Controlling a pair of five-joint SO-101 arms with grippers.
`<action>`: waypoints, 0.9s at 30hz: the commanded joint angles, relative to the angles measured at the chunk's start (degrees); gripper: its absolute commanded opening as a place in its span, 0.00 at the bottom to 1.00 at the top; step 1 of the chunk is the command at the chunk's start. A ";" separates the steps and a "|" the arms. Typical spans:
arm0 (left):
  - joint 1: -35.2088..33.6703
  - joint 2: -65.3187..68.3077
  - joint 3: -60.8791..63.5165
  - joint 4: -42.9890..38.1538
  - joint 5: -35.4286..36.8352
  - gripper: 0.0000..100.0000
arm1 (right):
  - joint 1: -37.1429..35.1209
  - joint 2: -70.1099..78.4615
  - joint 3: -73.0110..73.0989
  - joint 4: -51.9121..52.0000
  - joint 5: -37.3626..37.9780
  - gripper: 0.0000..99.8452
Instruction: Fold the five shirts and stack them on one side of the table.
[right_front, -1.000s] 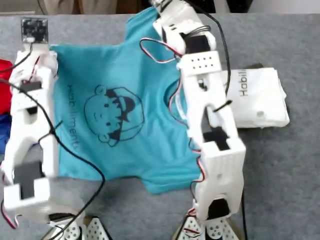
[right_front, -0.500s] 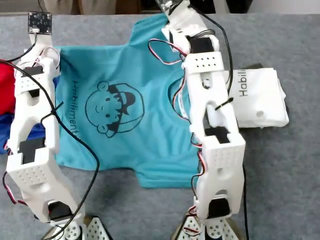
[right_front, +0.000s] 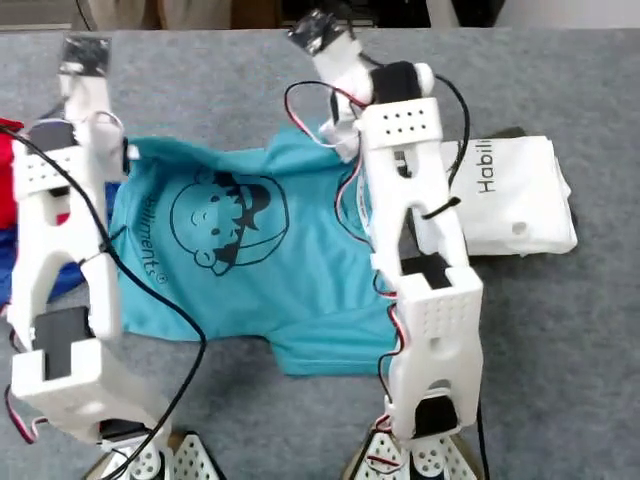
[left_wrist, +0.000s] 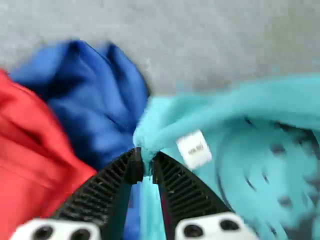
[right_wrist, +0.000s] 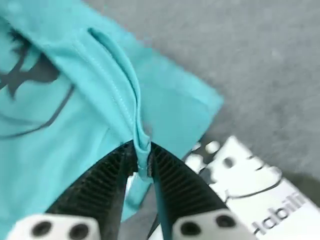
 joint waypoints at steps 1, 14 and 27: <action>1.85 -8.84 8.62 0.70 0.18 0.02 | -1.80 -3.03 -2.07 4.40 -1.85 0.00; -5.45 -36.09 44.48 -9.05 0.18 0.02 | -3.91 -25.19 27.03 4.40 -1.58 0.00; -6.33 -37.76 45.01 2.46 -3.69 0.02 | -4.88 -64.22 85.14 -15.30 1.14 0.00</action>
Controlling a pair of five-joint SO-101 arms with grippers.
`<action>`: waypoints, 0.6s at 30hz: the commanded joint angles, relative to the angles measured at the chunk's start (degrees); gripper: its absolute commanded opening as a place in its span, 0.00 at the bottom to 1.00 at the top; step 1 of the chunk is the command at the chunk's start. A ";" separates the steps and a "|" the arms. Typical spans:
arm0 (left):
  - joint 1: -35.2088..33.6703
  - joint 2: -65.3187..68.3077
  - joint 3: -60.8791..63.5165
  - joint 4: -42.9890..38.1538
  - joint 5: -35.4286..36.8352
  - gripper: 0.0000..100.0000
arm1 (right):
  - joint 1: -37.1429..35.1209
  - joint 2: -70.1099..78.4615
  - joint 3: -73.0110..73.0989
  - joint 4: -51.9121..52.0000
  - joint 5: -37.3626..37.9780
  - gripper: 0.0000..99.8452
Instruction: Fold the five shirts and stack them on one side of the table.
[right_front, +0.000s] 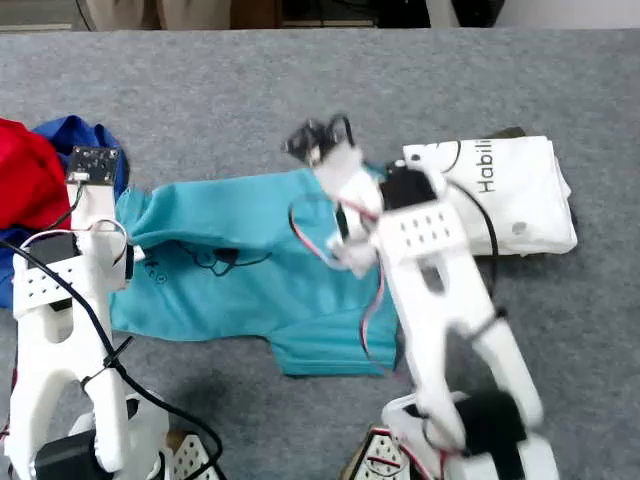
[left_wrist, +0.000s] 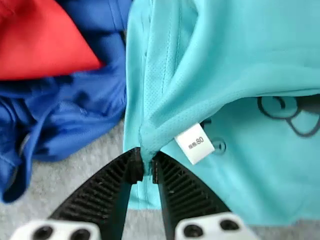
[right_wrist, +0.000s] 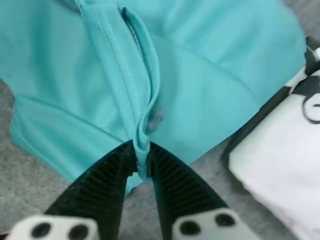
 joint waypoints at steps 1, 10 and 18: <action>-0.79 -3.38 0.26 3.25 -0.53 0.02 | -0.75 -11.21 9.27 -1.14 2.90 0.00; -0.70 -16.22 4.04 11.43 -6.51 0.02 | -1.27 -26.33 23.43 2.81 13.80 0.00; -5.89 -18.86 10.20 11.43 -8.53 0.02 | -1.01 -30.55 27.65 3.52 17.85 0.00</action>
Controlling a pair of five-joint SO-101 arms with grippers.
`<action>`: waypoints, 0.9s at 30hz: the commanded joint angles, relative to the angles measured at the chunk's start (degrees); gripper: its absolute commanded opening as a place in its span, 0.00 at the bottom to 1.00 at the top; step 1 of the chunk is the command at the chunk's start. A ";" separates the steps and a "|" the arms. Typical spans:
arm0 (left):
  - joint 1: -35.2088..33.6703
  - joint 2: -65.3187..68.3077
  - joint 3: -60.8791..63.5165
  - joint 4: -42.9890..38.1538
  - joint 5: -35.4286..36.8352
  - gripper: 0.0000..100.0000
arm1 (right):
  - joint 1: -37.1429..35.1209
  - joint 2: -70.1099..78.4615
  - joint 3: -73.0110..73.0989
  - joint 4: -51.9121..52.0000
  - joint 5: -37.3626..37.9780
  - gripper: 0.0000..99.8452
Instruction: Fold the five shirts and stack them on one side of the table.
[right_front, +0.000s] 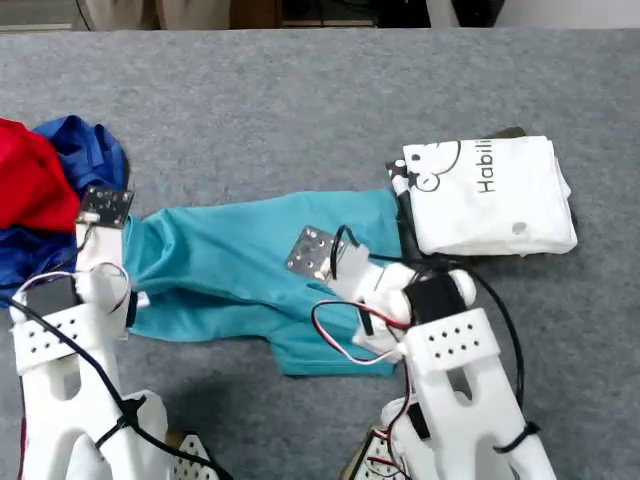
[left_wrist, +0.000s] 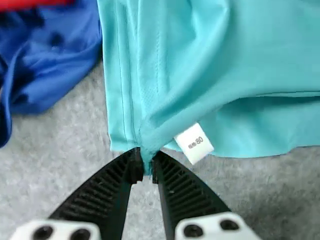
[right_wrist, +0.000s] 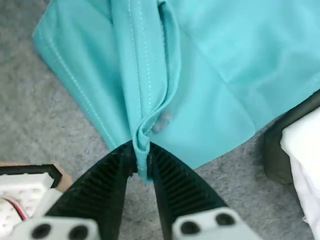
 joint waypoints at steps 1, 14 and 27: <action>-4.66 -1.10 -0.44 0.62 -2.64 0.02 | -0.40 -1.71 -0.04 1.67 1.93 0.00; -13.45 -1.01 1.76 -1.93 -9.93 0.02 | 0.22 -6.73 -1.01 4.92 10.81 0.00; -3.87 -0.92 8.26 -11.34 -2.55 0.02 | -0.04 -6.81 2.68 5.36 12.66 0.00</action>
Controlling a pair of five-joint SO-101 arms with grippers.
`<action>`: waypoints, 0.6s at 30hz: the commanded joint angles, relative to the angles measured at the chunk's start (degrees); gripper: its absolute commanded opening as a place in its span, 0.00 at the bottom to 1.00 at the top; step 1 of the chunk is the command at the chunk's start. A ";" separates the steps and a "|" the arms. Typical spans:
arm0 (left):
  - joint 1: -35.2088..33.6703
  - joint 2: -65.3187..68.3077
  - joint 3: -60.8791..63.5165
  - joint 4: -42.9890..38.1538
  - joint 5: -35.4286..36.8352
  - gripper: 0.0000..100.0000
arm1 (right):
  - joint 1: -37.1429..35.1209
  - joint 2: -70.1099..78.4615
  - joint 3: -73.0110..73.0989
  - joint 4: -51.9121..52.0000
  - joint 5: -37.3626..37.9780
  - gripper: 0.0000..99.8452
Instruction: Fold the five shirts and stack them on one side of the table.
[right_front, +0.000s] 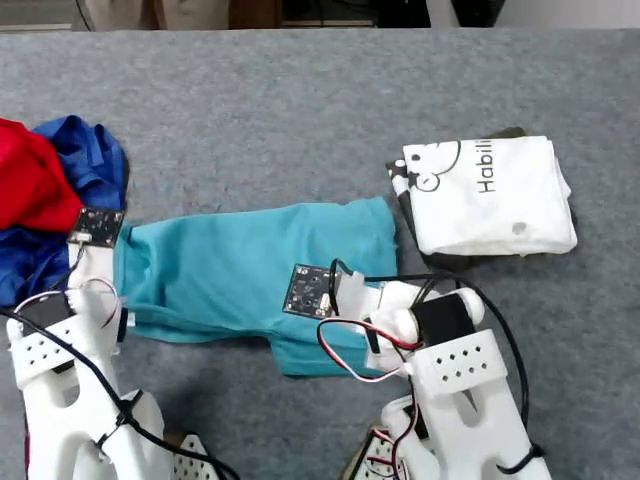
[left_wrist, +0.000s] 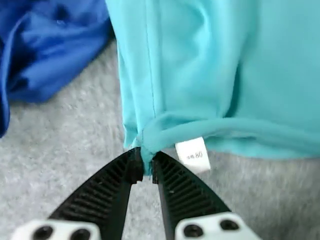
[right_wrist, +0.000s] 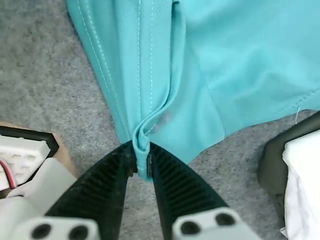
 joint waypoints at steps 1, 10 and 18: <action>0.97 -0.57 -0.53 -2.73 2.29 0.02 | -0.04 -0.48 0.13 0.79 0.79 0.00; -2.46 -0.66 -4.48 8.09 0.09 0.14 | -0.13 -0.84 -4.26 9.41 8.88 0.24; -11.08 -0.66 -25.67 17.41 0.26 0.05 | 0.04 -0.22 -15.43 10.02 5.80 0.05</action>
